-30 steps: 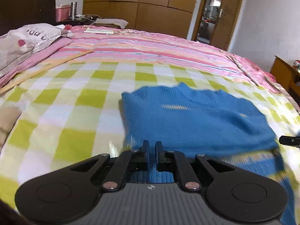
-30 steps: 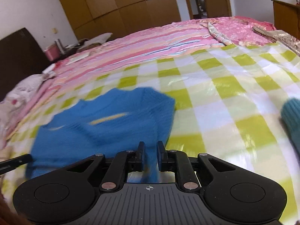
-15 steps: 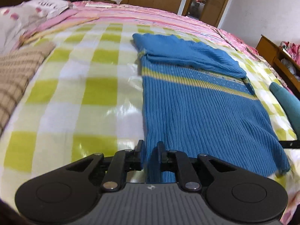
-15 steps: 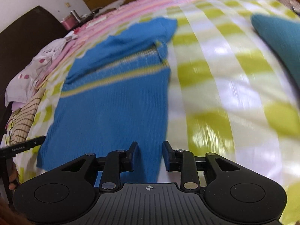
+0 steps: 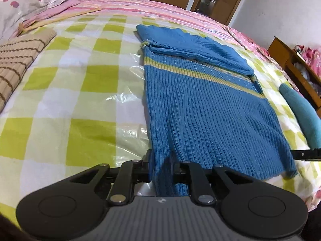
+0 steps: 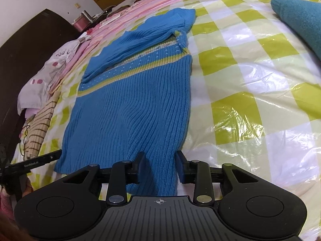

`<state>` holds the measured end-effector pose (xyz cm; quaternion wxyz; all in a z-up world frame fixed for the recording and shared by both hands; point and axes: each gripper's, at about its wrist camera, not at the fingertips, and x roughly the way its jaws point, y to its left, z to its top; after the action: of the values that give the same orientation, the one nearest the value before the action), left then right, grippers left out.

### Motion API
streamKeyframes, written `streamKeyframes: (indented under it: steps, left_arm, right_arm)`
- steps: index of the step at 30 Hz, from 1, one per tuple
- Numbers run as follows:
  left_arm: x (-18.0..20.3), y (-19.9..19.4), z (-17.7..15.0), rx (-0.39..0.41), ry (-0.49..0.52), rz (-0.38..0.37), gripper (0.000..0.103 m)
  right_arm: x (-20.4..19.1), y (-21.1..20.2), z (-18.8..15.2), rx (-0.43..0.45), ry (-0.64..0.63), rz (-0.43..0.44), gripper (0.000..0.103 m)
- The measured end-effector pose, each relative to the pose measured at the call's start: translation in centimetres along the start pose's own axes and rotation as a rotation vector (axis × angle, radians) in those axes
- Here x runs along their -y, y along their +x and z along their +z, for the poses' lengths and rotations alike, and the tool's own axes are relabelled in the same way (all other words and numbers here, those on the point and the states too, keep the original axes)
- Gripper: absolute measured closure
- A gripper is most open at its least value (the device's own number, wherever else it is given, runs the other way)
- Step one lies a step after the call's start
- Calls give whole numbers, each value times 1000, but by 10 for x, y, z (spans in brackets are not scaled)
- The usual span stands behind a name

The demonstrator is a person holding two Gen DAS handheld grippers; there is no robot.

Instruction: Fold small clothes

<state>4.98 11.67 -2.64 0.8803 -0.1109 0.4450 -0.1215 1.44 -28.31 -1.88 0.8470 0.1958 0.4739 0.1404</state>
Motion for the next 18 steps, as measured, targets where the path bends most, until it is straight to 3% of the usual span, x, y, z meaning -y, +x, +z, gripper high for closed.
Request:
streamKeyframes:
  steps: [3,8,14,18]
  left_arm:
    - [0,-1,0,-1,6,-4,83]
    - [1,-1,-2,8,11,15,82]
    - [15,-2,-5,13,100,111,72]
    - [18,2,-3,1,101,125,66]
  right_arm:
    - [4,0,-1,-9,30,24,81]
    - [8,-3,-4,-4,48,38,82]
    - [9,-3,-6,-8,30,50,81]
    - [11,-2,-7,-8,26,59,81]
